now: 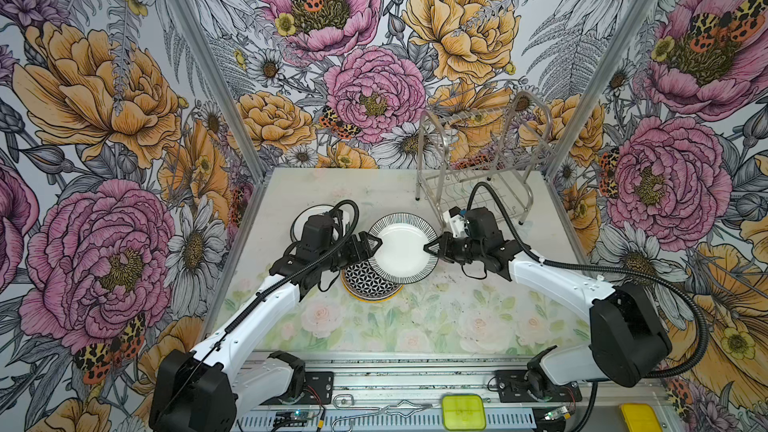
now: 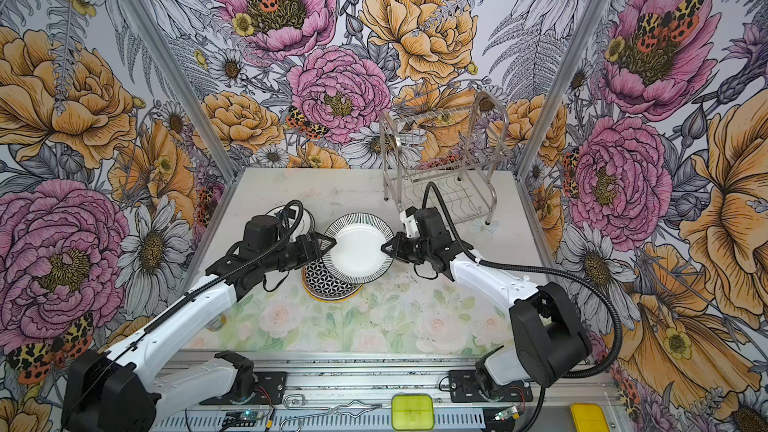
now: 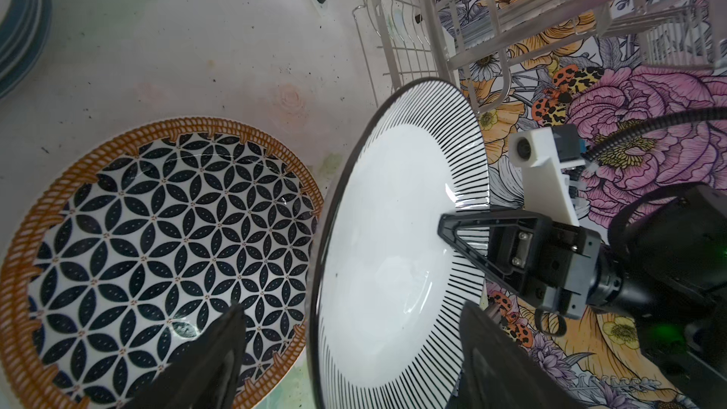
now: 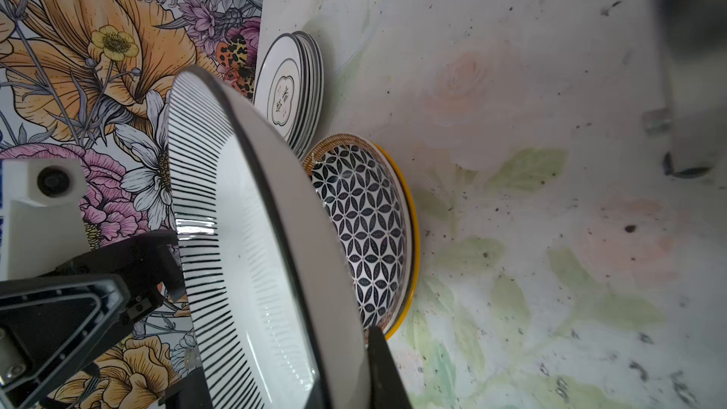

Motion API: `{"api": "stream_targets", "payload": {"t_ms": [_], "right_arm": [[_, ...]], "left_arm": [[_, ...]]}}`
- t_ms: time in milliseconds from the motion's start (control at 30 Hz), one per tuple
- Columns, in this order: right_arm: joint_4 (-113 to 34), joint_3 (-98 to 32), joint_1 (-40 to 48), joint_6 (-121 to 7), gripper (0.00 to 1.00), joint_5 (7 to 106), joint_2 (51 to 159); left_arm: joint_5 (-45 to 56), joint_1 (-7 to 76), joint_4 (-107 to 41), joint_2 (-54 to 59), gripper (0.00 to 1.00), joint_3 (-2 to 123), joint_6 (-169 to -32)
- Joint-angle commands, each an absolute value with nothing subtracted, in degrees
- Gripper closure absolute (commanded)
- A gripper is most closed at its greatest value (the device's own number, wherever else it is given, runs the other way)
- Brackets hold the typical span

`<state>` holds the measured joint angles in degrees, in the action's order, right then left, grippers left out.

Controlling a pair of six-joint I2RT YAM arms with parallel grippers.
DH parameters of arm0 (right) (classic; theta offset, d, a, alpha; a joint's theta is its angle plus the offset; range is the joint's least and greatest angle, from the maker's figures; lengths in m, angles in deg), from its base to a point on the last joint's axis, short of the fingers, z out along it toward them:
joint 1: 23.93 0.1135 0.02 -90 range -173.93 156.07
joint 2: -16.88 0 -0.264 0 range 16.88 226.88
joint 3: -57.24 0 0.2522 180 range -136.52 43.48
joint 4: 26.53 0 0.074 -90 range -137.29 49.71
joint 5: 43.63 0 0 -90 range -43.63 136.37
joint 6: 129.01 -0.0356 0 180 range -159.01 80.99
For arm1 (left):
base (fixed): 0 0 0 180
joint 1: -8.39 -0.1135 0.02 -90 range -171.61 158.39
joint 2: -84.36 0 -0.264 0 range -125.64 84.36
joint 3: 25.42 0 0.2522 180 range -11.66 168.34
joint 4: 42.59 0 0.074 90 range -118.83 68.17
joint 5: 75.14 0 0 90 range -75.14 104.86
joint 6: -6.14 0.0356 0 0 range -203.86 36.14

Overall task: Unload the plates from the dish rack
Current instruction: 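Close the left gripper on the striped plate's rim while the right holds it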

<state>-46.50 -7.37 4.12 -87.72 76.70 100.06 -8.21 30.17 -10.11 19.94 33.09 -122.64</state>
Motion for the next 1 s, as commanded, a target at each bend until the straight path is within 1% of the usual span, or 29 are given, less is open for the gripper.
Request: {"api": "stream_targets", "payload": {"t_ms": [0,200,300,400,533,600,633,733,800,833,900,967], "right_arm": [[-33.5,-9.7,5.5,-90.9,1.0,80.7,100.5],[-32.0,-10.8,6.8,-91.6,1.0,80.8,102.1],[-31.7,-11.0,7.5,-91.8,1.0,80.5,102.3],[-30.8,-10.8,8.2,-92.3,1.0,80.0,102.3],[-29.5,-10.9,9.3,-92.6,1.0,79.4,102.5],[-28.7,-11.0,9.6,-92.9,1.0,79.4,102.6],[-28.4,-11.0,9.7,-92.9,1.0,79.3,102.6],[-27.7,-11.1,9.9,-93.1,1.0,79.1,102.6],[-27.4,-11.4,9.9,-93.3,1.0,79.1,102.8],[-27.4,-11.5,9.9,-93.6,0.97,79.2,102.9],[-26.5,-11.9,10.0,-94.0,0.85,79.8,103.1],[-26.3,-12.4,9.9,-94.1,0.74,80.0,103.1]], "left_arm": [[-10.0,29.2,-12.0,18.8,0.23,32.4,-122.1],[-10.6,27.5,-12.5,17.4,0.53,31.9,-121.8],[-11.2,26.4,-12.9,17.1,0.66,31.3,-121.9],[-11.4,26.0,-13.1,17.0,0.74,30.9,-121.9],[-11.6,25.8,-12.6,16.9,0.81,30.7,-121.7],[-12.3,25.6,-12.2,16.9,0.89,30.7,-121.2],[-12.6,25.5,-12.0,17.0,0.91,30.7,-121.1],[-12.6,25.0,-11.3,17.6,0.92,30.5,-121.0],[-12.8,24.4,-10.3,18.2,0.95,30.6,-120.7],[-13.2,23.9,-9.8,18.5,0.97,30.8,-120.5],[-13.4,22.8,-7.8,19.4,0.99,31.2,-120.2],[-13.6,21.3,-6.2,20.7,1.0,31.4,-119.9]]}}
